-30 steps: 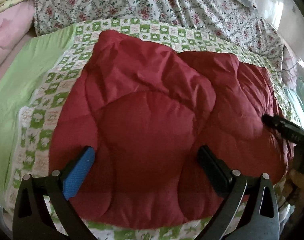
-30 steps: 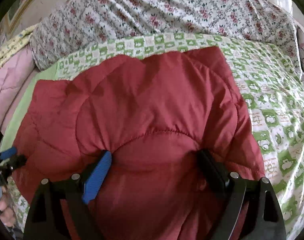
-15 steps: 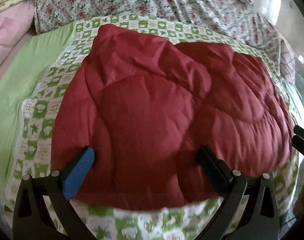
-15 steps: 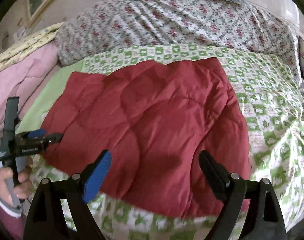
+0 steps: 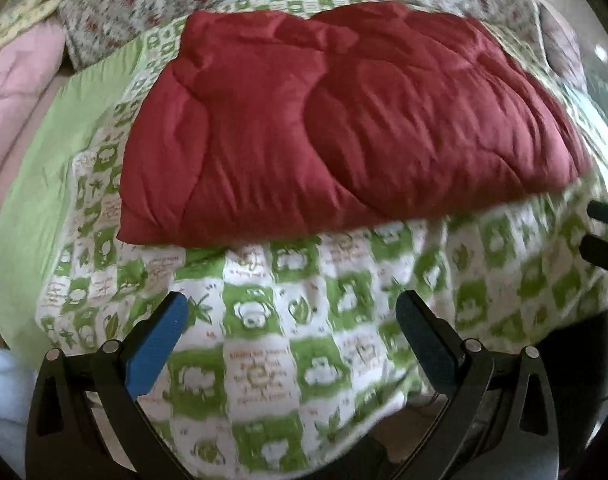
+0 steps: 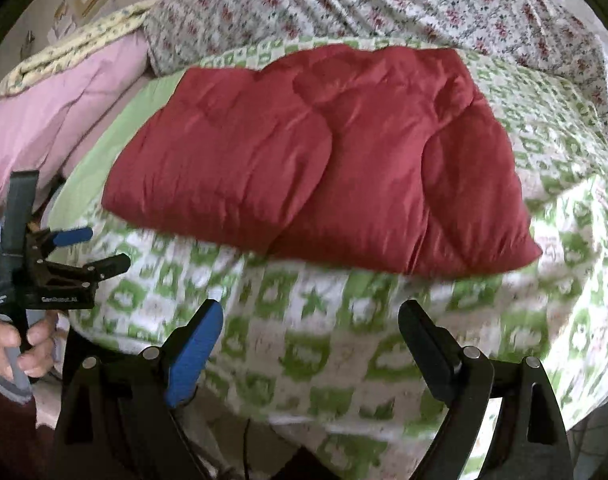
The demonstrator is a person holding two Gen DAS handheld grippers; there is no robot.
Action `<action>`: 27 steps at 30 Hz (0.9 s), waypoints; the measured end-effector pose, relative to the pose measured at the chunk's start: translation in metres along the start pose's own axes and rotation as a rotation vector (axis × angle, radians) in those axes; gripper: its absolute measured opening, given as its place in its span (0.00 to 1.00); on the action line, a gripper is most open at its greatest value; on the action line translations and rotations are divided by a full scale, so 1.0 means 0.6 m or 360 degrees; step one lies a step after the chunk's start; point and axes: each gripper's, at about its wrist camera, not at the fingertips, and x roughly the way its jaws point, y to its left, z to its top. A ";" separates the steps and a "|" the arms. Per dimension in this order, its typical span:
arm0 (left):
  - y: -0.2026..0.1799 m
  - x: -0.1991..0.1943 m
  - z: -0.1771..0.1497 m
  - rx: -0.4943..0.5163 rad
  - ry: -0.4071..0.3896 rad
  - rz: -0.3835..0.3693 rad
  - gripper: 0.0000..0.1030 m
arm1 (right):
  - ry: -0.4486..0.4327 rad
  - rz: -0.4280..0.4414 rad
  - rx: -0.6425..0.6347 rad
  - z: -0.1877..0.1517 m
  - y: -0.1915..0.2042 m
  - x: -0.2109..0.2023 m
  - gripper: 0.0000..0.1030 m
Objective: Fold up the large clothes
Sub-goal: 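Open both tools and pull them back from the folded jacket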
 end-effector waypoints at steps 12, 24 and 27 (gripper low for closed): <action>-0.022 -0.081 0.022 0.0052 -0.0080 0.0101 1.00 | -0.0094 -0.0014 -0.0069 0.028 0.037 -0.076 0.98; -0.002 -0.055 0.051 -0.0013 -0.0040 0.0155 1.00 | 0.0000 -0.0018 -0.0055 0.052 0.032 -0.030 0.98; -0.002 -0.051 0.058 -0.0026 -0.0039 0.0134 1.00 | 0.0002 -0.0023 -0.0055 0.060 0.033 -0.024 0.98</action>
